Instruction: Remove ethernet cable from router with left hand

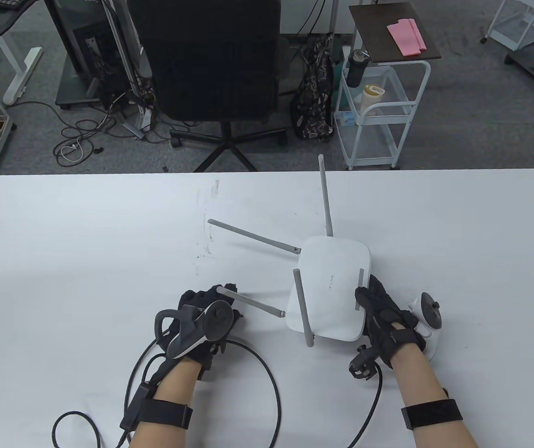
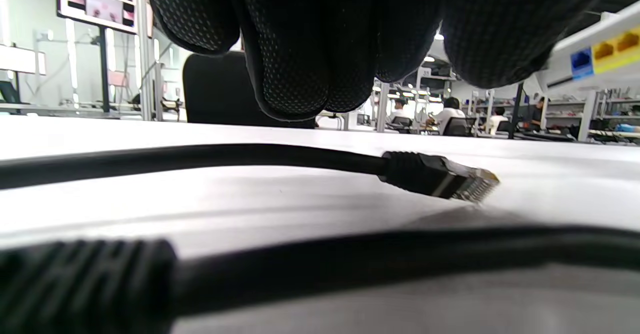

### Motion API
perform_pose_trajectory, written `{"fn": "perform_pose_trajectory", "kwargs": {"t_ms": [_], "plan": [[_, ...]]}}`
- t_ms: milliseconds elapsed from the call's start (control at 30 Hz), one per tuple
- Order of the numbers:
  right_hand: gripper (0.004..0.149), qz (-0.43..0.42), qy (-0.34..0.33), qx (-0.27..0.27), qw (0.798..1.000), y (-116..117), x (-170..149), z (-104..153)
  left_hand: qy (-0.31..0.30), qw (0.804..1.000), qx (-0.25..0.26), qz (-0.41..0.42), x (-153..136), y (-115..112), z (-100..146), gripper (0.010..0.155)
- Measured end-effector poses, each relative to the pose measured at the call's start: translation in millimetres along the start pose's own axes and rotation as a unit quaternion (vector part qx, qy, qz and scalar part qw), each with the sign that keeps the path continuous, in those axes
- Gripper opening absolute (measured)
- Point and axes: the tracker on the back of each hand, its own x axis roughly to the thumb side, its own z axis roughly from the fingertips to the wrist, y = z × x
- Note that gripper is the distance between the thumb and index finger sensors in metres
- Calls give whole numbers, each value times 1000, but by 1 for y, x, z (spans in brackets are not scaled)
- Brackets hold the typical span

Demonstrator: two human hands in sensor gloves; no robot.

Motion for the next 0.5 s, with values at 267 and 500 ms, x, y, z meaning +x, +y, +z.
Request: {"fn": "perform_pose_trajectory", "kwargs": {"t_ms": [267, 500], "plan": [[71, 37, 5, -20, 999, -2, 0, 1, 23, 1000, 6, 16, -11, 1, -1, 61], [71, 53, 16, -32, 998, -4, 0, 2, 37, 999, 24, 18, -14, 2, 0, 61]]}}
